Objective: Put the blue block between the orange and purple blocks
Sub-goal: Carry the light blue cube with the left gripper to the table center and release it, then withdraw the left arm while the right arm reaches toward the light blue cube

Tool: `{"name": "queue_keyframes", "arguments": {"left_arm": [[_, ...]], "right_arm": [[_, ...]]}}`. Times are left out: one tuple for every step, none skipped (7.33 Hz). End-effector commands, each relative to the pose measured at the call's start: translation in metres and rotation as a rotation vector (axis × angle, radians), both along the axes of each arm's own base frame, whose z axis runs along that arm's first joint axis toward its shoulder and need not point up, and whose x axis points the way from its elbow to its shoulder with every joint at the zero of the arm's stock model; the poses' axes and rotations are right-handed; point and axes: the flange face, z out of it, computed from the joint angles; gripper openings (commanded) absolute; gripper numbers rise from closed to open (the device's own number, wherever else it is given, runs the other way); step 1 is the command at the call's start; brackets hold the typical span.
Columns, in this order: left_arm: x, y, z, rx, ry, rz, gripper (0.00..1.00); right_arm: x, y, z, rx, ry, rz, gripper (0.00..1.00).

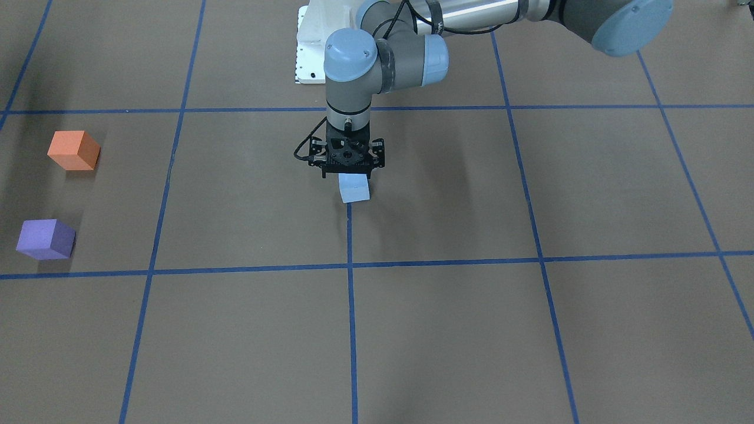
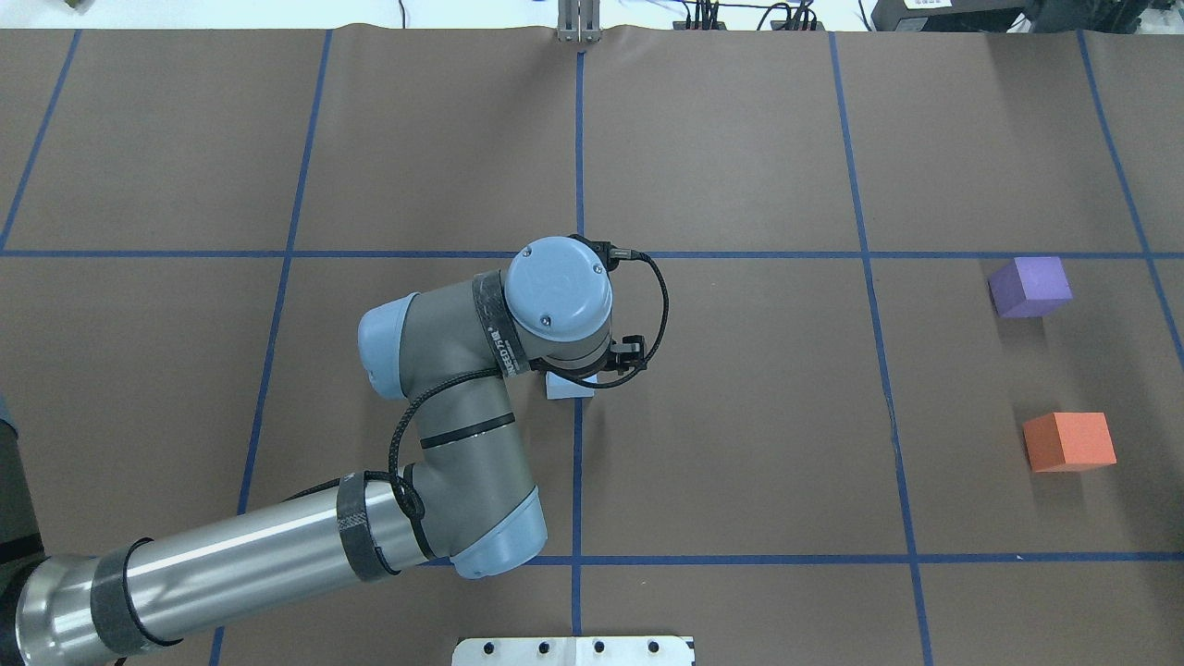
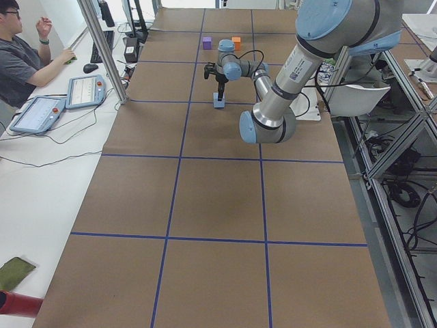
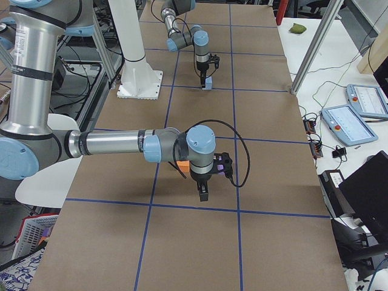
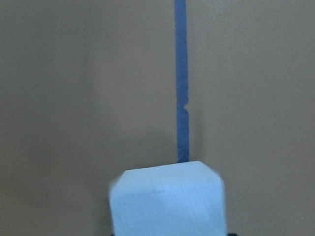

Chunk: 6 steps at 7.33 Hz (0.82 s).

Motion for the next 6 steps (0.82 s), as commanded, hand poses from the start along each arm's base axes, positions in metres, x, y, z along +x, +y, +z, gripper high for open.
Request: {"name": "queue_keyframes", "arguments": {"left_arm": [[-0.104, -0.052, -0.025, -0.029, -0.001, 0.088, 0.98], [-0.172, -0.061, -0.008, -0.025, -0.054, 0.142, 0.99], [-0.241, -0.058, 0.021, 0.027, -0.11, 0.171, 0.99], [-0.308, -0.061, 0.065, 0.11, -0.158, 0.217, 0.99], [-0.363, -0.068, 0.117, 0.159, -0.21, 0.275, 0.99], [-0.42, -0.081, 0.159, 0.184, -0.23, 0.324, 0.98]], "right_arm": [[-0.004, -0.005, -0.013, 0.077, -0.044, -0.007, 1.0], [-0.011, -0.009, -0.023, 0.09, -0.075, -0.017, 1.0], [-0.026, -0.018, -0.054, 0.096, -0.103, -0.002, 1.0], [-0.056, -0.017, -0.092, 0.066, -0.126, 0.017, 1.0], [-0.089, -0.02, -0.133, 0.038, -0.155, 0.036, 1.0], [-0.125, -0.027, -0.175, 0.015, -0.186, 0.049, 1.0]]}}
